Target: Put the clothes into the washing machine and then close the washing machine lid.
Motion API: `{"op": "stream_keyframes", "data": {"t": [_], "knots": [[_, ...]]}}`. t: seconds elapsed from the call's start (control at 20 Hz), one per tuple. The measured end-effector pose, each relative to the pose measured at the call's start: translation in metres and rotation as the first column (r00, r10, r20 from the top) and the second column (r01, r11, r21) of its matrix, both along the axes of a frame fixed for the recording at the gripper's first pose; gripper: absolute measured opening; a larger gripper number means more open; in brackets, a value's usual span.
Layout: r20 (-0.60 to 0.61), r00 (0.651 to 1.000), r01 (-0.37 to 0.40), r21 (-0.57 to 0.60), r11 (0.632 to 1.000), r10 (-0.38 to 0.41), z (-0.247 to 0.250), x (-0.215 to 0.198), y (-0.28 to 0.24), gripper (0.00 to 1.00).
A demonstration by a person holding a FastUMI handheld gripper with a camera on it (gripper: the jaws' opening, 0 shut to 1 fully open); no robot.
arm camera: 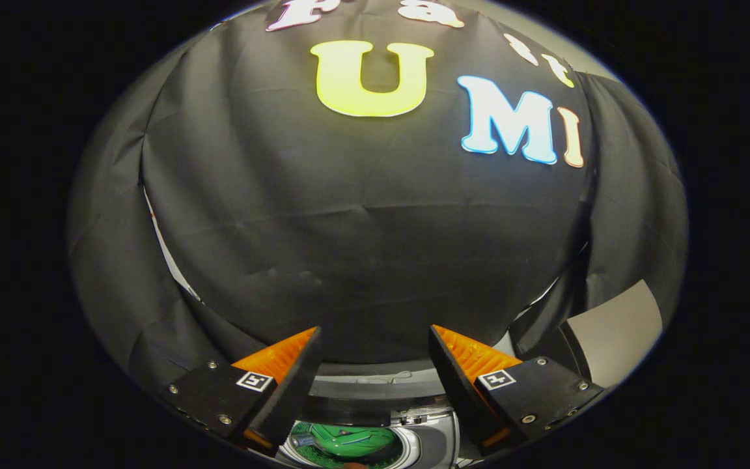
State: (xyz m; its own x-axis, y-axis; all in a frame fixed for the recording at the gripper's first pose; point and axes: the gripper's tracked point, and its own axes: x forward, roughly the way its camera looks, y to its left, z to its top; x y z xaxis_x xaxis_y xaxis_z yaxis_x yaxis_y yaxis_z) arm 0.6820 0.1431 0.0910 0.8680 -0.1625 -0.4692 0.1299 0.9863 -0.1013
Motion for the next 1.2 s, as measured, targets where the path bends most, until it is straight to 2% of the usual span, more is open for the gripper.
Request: {"op": "stream_keyframes", "data": {"t": [0.2, 0.3, 0.4, 0.45, 0.5, 0.65, 1.2], "knots": [[-0.053, 0.998, -0.047, -0.049, 0.998, 0.044, -0.016, 0.007, 0.010, 0.99], [-0.055, 0.998, -0.042, -0.042, 0.998, 0.040, -0.022, 0.003, 0.016, 0.99], [-0.068, 0.997, -0.035, 0.028, 0.999, 0.037, -0.029, 0.006, 0.020, 0.98], [-0.091, 0.996, -0.006, 0.087, 0.996, 0.014, -0.036, 0.010, 0.022, 0.98], [-0.053, 0.999, -0.001, 0.076, 0.997, 0.005, -0.015, 0.014, 0.018, 0.97], [-0.048, 0.999, 0.006, 0.078, 0.997, -0.002, -0.032, 0.012, 0.016, 0.97], [0.022, 1.000, -0.020, 0.069, 0.997, 0.019, -0.027, 0.016, 0.017, 0.98]]}}
